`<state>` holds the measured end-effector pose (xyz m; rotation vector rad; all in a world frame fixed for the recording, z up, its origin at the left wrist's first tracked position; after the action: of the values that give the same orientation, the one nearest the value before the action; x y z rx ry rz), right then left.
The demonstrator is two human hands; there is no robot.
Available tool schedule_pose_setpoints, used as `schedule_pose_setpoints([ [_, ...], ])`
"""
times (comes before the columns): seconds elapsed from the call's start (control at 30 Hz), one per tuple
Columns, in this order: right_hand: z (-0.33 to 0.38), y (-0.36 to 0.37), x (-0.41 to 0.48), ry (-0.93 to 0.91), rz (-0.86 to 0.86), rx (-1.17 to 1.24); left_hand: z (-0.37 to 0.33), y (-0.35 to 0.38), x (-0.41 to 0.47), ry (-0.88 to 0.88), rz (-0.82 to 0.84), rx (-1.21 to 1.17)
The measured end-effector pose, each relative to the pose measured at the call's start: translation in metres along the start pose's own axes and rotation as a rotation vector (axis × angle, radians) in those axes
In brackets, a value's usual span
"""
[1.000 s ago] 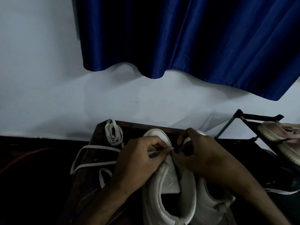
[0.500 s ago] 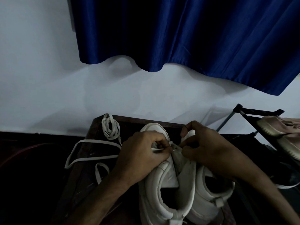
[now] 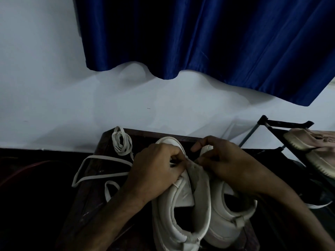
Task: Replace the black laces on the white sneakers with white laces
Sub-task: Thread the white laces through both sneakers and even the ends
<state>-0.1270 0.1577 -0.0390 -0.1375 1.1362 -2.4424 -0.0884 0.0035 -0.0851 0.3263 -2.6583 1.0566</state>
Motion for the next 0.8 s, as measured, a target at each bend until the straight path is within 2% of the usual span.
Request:
schedule_pose_setpoints([
  [0.07,-0.001,0.003,0.001,-0.009,-0.004,-0.049,0.004,0.0,0.001,-0.015,0.01,-0.056],
  [0.23,0.005,0.017,0.005,-0.152,-0.173,-0.329,0.011,0.0,-0.002,-0.05,0.101,-0.149],
  [0.33,0.008,0.018,0.004,-0.174,-0.209,-0.42,0.013,0.001,-0.004,-0.127,0.267,-0.263],
  [0.5,-0.001,0.012,0.002,-0.18,-0.155,-0.355,0.005,0.001,-0.006,-0.195,0.326,-0.365],
  [0.67,-0.003,-0.02,-0.005,-0.179,-0.128,-0.36,0.011,0.0,-0.003,-0.251,0.281,-0.269],
  [0.8,-0.002,-0.052,-0.023,-0.097,0.036,-0.337,0.017,0.002,-0.002,-0.224,0.262,-0.221],
])
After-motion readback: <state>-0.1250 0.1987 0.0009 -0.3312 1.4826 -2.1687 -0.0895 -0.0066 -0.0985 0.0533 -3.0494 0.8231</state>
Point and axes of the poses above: each hand's wrist, its own x-axis towards the middle knuckle, its own y-axis out of the palm, z = x × y, the point moved 4 cm from there along x, towards the middle knuckle, and after that the axes turned 3 degrees about -z, right-handed, at the moved point
